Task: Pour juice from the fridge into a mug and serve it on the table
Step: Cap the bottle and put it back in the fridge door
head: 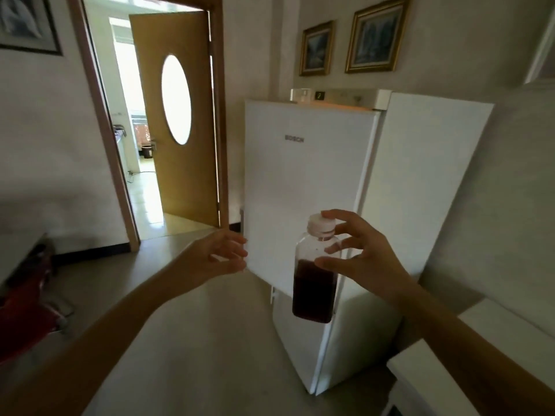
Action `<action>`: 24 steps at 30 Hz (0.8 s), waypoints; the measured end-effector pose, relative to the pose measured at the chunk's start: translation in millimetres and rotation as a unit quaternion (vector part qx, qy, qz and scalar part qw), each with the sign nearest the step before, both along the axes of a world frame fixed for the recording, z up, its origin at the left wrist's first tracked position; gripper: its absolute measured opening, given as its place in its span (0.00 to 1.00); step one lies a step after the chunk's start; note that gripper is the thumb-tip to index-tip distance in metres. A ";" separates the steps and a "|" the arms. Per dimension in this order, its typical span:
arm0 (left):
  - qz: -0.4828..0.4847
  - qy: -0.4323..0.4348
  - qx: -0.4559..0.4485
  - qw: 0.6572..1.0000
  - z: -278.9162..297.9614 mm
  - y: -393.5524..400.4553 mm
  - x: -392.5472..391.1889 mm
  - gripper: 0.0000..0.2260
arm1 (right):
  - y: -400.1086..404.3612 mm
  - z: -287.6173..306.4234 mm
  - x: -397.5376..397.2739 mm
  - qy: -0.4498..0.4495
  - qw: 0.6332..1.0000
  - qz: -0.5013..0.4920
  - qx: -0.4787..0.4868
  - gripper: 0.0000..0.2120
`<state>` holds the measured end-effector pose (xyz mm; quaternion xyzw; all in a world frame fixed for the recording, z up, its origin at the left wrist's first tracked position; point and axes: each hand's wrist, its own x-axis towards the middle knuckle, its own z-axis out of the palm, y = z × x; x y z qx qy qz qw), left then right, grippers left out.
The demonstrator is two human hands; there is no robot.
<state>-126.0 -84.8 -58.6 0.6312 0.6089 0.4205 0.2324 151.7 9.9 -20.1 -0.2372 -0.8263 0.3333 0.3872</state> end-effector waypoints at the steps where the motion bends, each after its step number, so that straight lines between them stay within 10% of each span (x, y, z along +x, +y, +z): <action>1: 0.007 0.013 -0.003 1.000 -1.7 -5.0 -23.5 0.17 | 1.4 -1.2 -22.4 0.001 1.000 0.009 0.002 0.31; 9: 0.049 0.055 0.009 0.997 -13.1 -21.7 -186.7 0.28 | 26.1 -10.9 -200.1 -0.011 0.998 0.060 -0.001 0.30; 24: 0.062 0.048 -0.006 0.997 -21.2 160.6 -414.5 0.12 | 196.2 -13.2 -461.9 -0.027 0.993 0.117 0.015 0.33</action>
